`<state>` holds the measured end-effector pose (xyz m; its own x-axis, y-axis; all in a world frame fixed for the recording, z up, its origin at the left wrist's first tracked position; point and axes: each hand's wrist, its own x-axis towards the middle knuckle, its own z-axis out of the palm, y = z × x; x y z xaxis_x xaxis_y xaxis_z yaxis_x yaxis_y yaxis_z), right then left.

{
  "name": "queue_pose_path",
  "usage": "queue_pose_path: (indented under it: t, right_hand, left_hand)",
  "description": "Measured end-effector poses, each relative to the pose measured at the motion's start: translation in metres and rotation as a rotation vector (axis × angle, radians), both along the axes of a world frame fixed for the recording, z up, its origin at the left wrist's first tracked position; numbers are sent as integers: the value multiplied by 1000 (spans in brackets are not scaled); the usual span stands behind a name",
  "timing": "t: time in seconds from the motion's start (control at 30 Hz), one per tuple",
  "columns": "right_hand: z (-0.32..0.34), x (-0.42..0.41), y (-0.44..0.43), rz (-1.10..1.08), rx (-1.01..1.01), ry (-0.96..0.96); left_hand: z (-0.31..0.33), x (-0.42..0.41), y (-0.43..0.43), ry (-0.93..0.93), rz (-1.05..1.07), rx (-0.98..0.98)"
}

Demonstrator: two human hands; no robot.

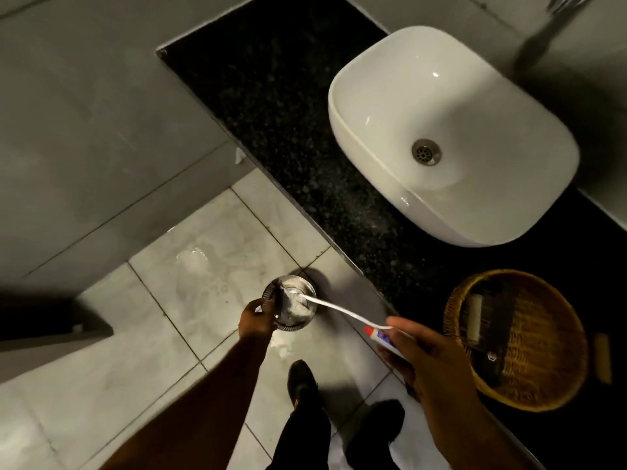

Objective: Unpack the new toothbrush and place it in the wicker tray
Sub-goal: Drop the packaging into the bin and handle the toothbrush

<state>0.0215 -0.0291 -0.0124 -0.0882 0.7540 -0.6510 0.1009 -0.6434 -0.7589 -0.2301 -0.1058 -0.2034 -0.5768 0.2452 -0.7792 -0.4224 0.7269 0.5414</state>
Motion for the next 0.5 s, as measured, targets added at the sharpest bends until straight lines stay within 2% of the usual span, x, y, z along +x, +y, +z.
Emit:
queue_pose_path:
  t: [0.2, 0.27, 0.33, 0.4, 0.5]
  right_hand:
    - [49, 8, 17, 145, 148, -86]
    - [69, 20, 24, 197, 209, -159]
    - [90, 37, 28, 238, 276, -235]
    - [107, 55, 31, 275, 312, -290]
    - [125, 82, 32, 274, 333, -364]
  left_hand:
    - [120, 13, 39, -2, 12, 360]
    - [169, 16, 58, -6, -66, 474]
    - [217, 25, 77, 2, -298, 613]
    - [253, 44, 91, 6, -641, 734]
    - [281, 84, 96, 9, -1085, 797]
